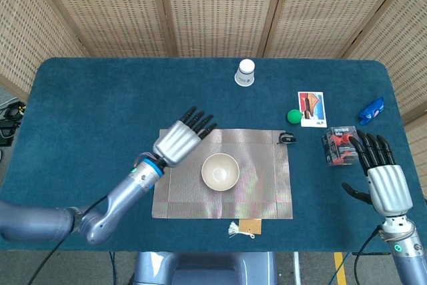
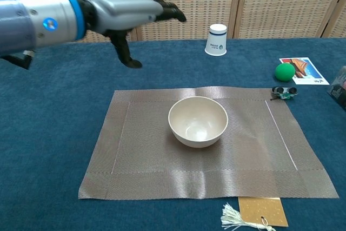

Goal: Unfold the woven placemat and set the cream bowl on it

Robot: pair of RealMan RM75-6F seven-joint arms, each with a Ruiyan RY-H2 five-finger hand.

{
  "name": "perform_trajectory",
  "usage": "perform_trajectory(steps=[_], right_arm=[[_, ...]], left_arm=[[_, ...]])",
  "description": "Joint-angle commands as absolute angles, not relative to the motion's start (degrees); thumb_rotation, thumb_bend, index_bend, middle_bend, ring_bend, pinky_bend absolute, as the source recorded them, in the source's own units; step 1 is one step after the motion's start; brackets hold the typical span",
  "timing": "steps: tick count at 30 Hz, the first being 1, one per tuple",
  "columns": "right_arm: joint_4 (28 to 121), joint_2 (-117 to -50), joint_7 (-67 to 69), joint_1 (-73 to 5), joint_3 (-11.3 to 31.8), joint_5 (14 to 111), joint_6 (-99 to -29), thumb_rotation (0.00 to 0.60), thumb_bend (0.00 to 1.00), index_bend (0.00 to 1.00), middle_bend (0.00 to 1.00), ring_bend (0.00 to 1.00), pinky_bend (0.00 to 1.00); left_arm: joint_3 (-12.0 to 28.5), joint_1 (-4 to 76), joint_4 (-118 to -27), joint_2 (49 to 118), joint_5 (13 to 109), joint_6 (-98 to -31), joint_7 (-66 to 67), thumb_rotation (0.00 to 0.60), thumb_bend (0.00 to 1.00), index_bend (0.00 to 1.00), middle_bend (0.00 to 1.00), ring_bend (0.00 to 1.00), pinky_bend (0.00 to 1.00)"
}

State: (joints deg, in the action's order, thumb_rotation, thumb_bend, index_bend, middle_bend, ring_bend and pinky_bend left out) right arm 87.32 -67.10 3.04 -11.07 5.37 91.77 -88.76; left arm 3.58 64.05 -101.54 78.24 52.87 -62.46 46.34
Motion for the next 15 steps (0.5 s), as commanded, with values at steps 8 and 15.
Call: perform_trajectory(steps=[8, 15], right_arm=[[87.6, -67.2, -0.3, -10.5, 5.8, 90.6, -89.0, 0.6, 0.0, 0.01, 0.0, 0.0, 0.0], [89.9, -66.7, -6.0, -9.9, 6.3, 87.0, -87.4, 0.6, 0.0, 0.0, 0.0, 0.0, 0.0]], left_arm=[[-0.7, 44.5, -108.7, 68.3, 59.3, -84.0, 33.9, 0.6, 0.24, 0.0, 0.0, 0.0, 0.0], [-6.9, 29.9, -106.9, 65.9, 67.0, -93.9, 19.7, 0.6, 0.23, 0.0, 0.0, 0.0, 0.0]])
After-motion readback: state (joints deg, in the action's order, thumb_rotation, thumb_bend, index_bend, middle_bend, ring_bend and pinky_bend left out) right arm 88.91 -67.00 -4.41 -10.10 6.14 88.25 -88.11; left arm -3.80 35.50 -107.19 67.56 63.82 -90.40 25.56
